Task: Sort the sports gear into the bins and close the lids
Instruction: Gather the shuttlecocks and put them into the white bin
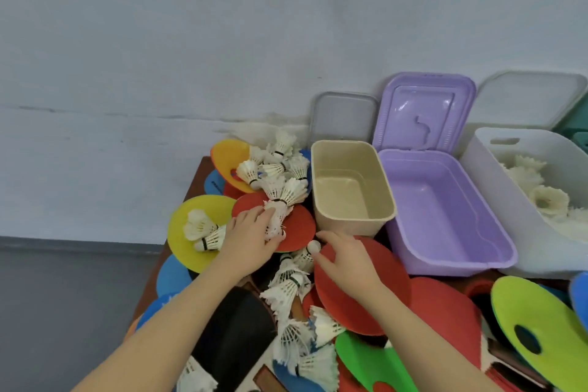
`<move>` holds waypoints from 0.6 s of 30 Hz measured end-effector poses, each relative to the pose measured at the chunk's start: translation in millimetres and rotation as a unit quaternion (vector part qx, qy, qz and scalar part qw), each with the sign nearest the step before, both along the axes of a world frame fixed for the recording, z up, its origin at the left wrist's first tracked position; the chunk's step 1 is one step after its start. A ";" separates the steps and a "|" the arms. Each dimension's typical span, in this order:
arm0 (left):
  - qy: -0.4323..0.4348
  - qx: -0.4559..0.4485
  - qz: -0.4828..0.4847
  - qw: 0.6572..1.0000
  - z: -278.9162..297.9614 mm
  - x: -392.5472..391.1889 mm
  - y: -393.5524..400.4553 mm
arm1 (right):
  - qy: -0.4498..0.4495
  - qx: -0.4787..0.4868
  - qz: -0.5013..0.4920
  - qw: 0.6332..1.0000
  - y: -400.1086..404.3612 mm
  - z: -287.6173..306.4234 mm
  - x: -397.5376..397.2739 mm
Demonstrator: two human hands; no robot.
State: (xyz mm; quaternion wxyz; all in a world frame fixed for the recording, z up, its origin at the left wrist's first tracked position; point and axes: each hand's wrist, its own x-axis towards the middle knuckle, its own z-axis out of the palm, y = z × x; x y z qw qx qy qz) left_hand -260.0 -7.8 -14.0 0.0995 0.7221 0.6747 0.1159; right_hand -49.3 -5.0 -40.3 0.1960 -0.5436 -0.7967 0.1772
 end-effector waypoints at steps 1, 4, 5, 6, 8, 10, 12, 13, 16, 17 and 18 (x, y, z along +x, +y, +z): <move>0.000 -0.006 0.002 1.000 -2.0 -4.0 0.7 | -0.019 -0.007 -0.006 1.000 0.6 -5.9 -4.9; 0.005 -0.026 -0.002 1.000 -7.1 -9.8 6.9 | -0.048 -0.024 -0.026 0.998 2.4 -15.3 -18.1; 0.007 -0.033 -0.002 0.999 -9.9 -10.8 9.7 | -0.048 -0.030 -0.033 0.998 3.3 -17.5 -21.8; 0.009 -0.042 -0.001 0.999 -12.5 -11.2 12.2 | -0.044 -0.030 -0.039 0.998 3.6 -19.3 -24.6; 0.007 -0.051 0.000 0.999 -17.8 -10.3 17.0 | -0.027 -0.011 -0.047 0.998 3.0 -21.9 -27.8; -0.006 -0.047 0.000 0.999 -21.1 -8.3 21.2 | 0.001 0.020 -0.056 0.998 1.2 -21.8 -27.2; -0.030 -0.049 0.004 0.998 -23.7 -7.3 23.8 | 0.046 0.048 -0.064 0.996 -2.7 -19.0 -23.0; -0.048 -0.051 0.004 0.998 -25.5 -6.8 23.8 | 0.064 0.064 -0.068 0.994 -5.1 -16.6 -20.1; -0.107 -0.044 0.008 0.993 -28.8 -4.7 19.9 | 0.099 0.091 -0.071 0.988 -10.8 -5.9 -11.2; -0.120 -0.031 0.008 0.992 -28.9 -4.0 18.1 | 0.111 0.094 -0.073 0.987 -11.9 -3.2 -8.6; -0.128 -0.014 0.008 0.992 -28.6 -3.6 16.4 | 0.122 0.096 -0.075 0.985 -13.0 -0.5 -6.1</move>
